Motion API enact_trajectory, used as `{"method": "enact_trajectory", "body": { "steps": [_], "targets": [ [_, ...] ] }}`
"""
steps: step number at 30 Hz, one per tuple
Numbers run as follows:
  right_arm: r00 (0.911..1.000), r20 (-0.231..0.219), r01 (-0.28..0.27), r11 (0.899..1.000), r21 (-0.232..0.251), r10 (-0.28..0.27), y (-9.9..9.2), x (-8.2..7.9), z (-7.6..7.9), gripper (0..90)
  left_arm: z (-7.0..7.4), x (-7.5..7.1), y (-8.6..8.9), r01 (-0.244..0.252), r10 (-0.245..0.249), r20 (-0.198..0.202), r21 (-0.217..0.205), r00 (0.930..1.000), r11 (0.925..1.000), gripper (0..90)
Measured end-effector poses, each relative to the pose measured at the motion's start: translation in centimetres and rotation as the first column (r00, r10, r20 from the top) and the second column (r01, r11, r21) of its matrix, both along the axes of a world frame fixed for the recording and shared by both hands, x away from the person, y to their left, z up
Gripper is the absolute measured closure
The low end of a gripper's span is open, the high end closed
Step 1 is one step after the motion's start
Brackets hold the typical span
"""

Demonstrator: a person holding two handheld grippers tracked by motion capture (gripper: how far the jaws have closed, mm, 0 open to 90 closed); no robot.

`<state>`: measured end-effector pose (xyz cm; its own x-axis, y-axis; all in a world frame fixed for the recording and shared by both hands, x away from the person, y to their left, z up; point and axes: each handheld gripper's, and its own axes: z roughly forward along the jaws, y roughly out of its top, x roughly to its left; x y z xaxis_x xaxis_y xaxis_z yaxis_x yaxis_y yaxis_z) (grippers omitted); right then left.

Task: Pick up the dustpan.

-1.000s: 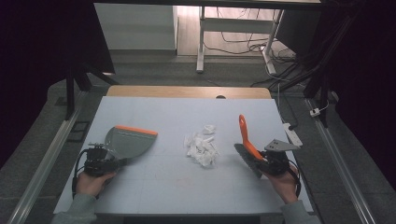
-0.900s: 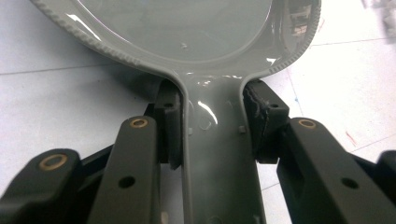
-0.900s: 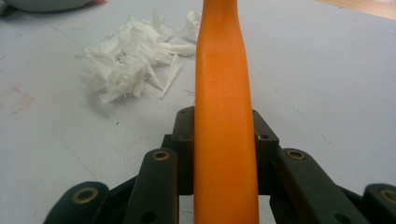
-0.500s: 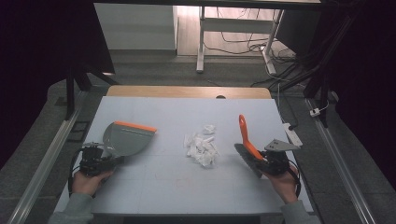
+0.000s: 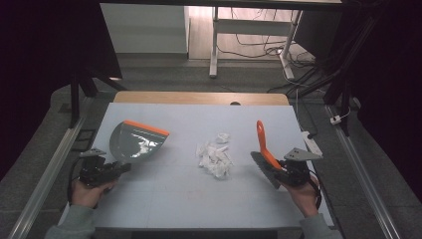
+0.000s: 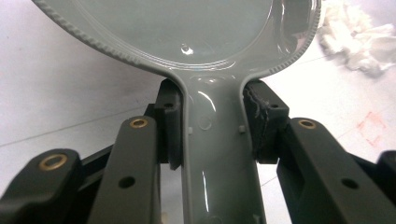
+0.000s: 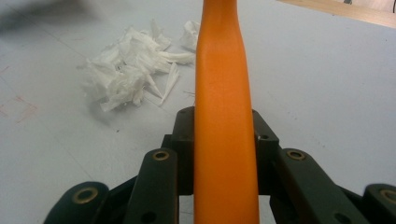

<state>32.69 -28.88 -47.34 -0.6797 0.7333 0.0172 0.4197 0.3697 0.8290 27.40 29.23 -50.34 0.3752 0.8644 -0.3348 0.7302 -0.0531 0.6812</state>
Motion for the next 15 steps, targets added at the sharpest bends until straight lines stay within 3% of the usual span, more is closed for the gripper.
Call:
{"method": "enact_trajectory", "body": {
  "steps": [10, 15],
  "targets": [
    [1.0000, 0.000, -0.003, 1.000, -0.007, 0.003, 0.1, 0.0, -0.1, 69.8, 0.8, -0.3, 0.2, 0.049, -0.048, 0.047, -0.010, 0.9977, 0.9988, 61.9],
    [1.0000, 0.002, -0.002, 1.000, -0.006, 0.002, 0.1, 0.0, 0.0, 69.8, 1.2, -0.5, 0.0, 0.077, -0.077, 0.065, 0.005, 0.9949, 0.9970, 61.9]
  ]
}}
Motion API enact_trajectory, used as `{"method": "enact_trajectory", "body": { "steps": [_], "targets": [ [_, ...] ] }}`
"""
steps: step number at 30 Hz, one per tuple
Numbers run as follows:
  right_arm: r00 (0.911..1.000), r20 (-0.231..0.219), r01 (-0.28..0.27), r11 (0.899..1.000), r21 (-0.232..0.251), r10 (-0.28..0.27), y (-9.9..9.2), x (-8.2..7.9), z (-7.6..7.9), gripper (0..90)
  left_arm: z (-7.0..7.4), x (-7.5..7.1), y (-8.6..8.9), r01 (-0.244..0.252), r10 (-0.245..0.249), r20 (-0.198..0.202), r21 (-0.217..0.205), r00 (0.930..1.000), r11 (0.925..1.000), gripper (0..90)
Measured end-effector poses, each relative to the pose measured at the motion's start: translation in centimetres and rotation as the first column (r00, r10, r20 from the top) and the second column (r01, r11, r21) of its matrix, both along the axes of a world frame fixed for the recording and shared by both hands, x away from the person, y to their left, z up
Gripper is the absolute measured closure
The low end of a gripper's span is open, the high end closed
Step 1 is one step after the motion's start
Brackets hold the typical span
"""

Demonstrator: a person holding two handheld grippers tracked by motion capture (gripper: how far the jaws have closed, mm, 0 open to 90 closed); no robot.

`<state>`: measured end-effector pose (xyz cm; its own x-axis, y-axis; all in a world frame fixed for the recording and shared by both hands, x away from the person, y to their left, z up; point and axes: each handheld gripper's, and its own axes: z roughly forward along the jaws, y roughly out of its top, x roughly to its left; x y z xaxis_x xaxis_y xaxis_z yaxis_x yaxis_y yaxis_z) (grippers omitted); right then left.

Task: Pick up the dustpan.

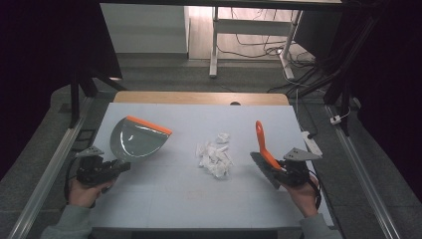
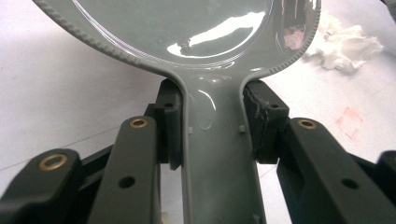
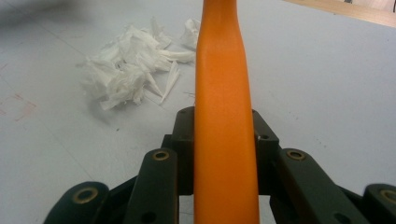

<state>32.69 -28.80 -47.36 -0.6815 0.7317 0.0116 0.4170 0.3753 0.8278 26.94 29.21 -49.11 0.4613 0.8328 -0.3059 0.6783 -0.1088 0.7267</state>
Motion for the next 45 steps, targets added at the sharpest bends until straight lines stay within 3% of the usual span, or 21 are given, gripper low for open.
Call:
{"method": "enact_trajectory", "body": {
  "steps": [8, 18, 29, 40, 45],
  "targets": [
    [1.0000, 0.002, 0.002, 1.000, 0.003, -0.002, -0.1, 0.0, 0.1, 69.8, 0.6, -0.2, -0.5, 0.059, -0.059, 0.020, 0.007, 0.9980, 0.9982, 61.9],
    [1.0000, 0.003, 0.002, 1.000, 0.003, -0.002, -0.1, 0.0, 0.1, 69.8, 1.1, -0.6, -1.4, 0.151, -0.151, 0.041, 0.016, 0.9876, 0.9885, 61.9],
    [1.0000, 0.000, -0.001, 1.000, 0.000, 0.001, 0.0, 0.0, 0.0, 69.8, 1.4, -0.8, -2.4, 0.260, -0.262, 0.047, 0.049, 0.9640, 0.9645, 61.9],
    [1.0000, -0.003, 0.000, 1.000, -0.004, 0.000, 0.0, 0.0, -0.1, 69.8, 1.2, -0.8, -2.9, 0.308, -0.309, 0.012, 0.063, 0.9509, 0.9493, 61.9],
    [1.0000, -0.002, 0.000, 1.000, -0.004, 0.000, 0.0, 0.0, -0.1, 69.8, 1.2, -0.9, -3.2, 0.347, -0.348, 0.005, 0.067, 0.9374, 0.9354, 61.9]
  ]
}}
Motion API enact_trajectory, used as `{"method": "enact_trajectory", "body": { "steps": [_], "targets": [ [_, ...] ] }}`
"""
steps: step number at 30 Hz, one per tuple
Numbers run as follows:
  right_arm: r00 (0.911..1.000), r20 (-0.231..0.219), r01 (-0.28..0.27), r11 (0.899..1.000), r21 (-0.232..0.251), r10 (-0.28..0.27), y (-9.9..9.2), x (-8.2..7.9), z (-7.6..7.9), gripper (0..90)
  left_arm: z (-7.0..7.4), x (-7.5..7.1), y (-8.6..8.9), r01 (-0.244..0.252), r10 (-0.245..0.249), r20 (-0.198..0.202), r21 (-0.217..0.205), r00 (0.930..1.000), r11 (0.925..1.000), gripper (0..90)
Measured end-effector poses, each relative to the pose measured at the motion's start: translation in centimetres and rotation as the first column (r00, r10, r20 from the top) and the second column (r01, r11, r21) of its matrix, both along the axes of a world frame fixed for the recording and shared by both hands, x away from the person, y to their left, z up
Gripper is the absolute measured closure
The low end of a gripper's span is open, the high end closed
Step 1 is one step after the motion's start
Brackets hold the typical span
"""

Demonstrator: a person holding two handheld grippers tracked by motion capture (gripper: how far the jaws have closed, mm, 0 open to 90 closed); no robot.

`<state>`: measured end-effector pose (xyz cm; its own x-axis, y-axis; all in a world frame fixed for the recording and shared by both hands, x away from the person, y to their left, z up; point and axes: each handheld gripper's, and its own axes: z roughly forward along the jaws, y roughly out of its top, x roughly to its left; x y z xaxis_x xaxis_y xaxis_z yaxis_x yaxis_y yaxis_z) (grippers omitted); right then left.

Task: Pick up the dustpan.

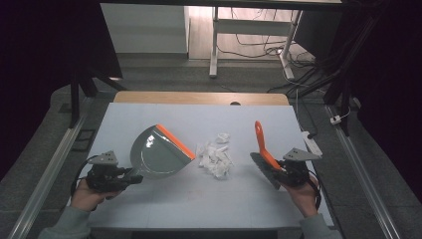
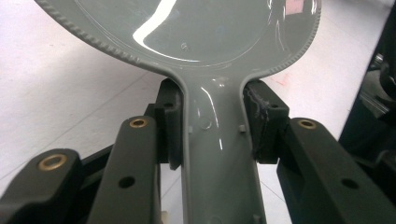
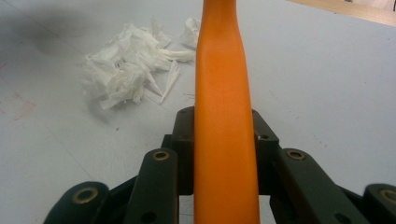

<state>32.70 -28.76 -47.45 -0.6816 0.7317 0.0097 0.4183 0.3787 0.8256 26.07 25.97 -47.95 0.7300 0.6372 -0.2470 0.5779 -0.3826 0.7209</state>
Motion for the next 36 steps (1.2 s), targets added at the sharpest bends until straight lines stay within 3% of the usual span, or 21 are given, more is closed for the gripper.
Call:
{"method": "enact_trajectory", "body": {
  "steps": [15, 26, 36],
  "targets": [
    [1.0000, -0.001, -0.003, 1.000, -0.002, 0.003, 0.1, 0.0, -0.1, 69.8, -0.9, 0.2, -2.2, 0.099, -0.095, -0.050, 0.072, 0.9942, 0.9925, 61.9],
    [1.0000, 0.002, -0.001, 1.000, -0.002, 0.001, 0.1, 0.0, 0.0, 69.8, -1.8, 0.3, -4.2, 0.166, -0.157, -0.092, 0.109, 0.9834, 0.9800, 61.8],
    [1.0000, -0.002, -0.002, 1.000, -0.005, 0.002, 0.2, 0.0, -0.1, 69.8, -2.3, 0.3, -5.2, 0.196, -0.181, -0.124, 0.126, 0.9757, 0.9724, 61.8]
  ]
}}
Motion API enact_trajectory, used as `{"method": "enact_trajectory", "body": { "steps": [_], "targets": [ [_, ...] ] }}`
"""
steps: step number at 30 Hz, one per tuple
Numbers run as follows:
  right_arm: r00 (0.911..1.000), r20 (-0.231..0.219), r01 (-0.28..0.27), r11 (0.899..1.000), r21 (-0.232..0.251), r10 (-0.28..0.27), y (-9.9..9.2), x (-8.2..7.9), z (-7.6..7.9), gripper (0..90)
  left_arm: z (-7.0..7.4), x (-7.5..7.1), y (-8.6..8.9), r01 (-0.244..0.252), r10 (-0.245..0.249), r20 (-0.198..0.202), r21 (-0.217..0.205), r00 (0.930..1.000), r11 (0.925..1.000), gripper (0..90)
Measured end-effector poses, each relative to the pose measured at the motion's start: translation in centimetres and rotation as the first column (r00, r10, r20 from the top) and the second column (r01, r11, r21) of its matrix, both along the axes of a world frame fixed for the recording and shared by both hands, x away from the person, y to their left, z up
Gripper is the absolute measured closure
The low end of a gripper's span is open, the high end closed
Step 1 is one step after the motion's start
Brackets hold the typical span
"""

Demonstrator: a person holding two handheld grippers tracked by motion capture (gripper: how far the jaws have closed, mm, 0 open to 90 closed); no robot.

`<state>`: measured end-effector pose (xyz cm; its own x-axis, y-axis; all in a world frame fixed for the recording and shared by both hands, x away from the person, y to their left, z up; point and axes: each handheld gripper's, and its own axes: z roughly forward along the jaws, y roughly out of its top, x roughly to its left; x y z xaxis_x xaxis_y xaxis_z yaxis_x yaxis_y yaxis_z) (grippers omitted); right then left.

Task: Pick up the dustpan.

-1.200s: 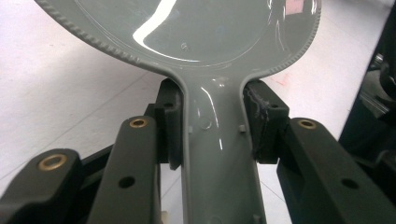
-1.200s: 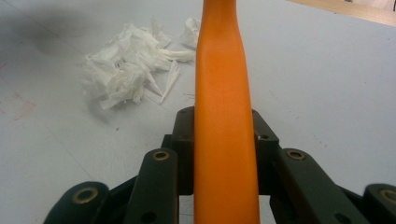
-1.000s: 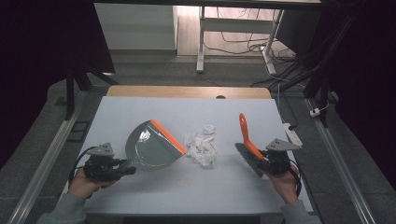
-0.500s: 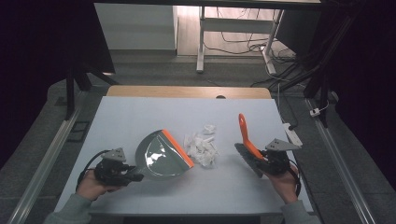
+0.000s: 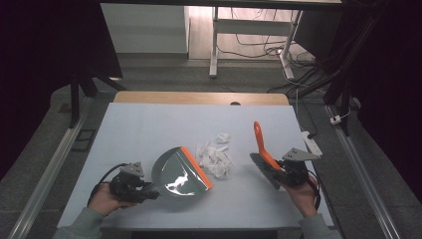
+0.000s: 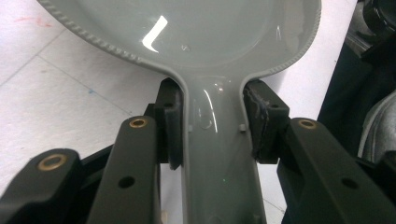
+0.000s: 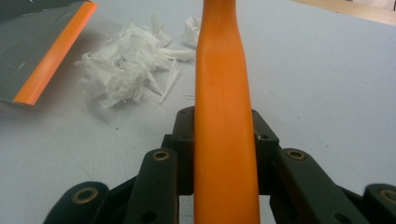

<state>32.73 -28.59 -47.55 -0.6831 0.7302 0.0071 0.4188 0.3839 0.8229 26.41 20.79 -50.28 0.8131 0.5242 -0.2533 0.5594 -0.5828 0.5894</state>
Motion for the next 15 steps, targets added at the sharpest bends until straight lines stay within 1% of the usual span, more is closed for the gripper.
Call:
{"method": "enact_trajectory", "body": {
  "steps": [7, 12, 15],
  "targets": [
    [1.0000, -0.002, 0.000, 1.000, 0.002, 0.000, 0.03, 0.00, 0.01, 69.8, -0.30, 0.11, -0.38, 0.003, -0.002, -0.028, 0.012, 0.9996, 0.9999, 61.8],
    [0.9999, 0.004, -0.014, 1.000, 0.023, 0.014, 0.37, -0.12, 0.29, 69.8, -0.38, 0.14, -0.43, -0.001, 0.002, -0.035, 0.012, 0.9994, 0.9999, 61.8],
    [0.9998, 0.006, -0.019, 1.000, 0.021, 0.019, 0.58, -0.15, 0.36, 69.8, -0.42, 0.16, -0.45, 0.002, -0.002, -0.039, 0.015, 0.9992, 0.9999, 61.8]
  ]
}}
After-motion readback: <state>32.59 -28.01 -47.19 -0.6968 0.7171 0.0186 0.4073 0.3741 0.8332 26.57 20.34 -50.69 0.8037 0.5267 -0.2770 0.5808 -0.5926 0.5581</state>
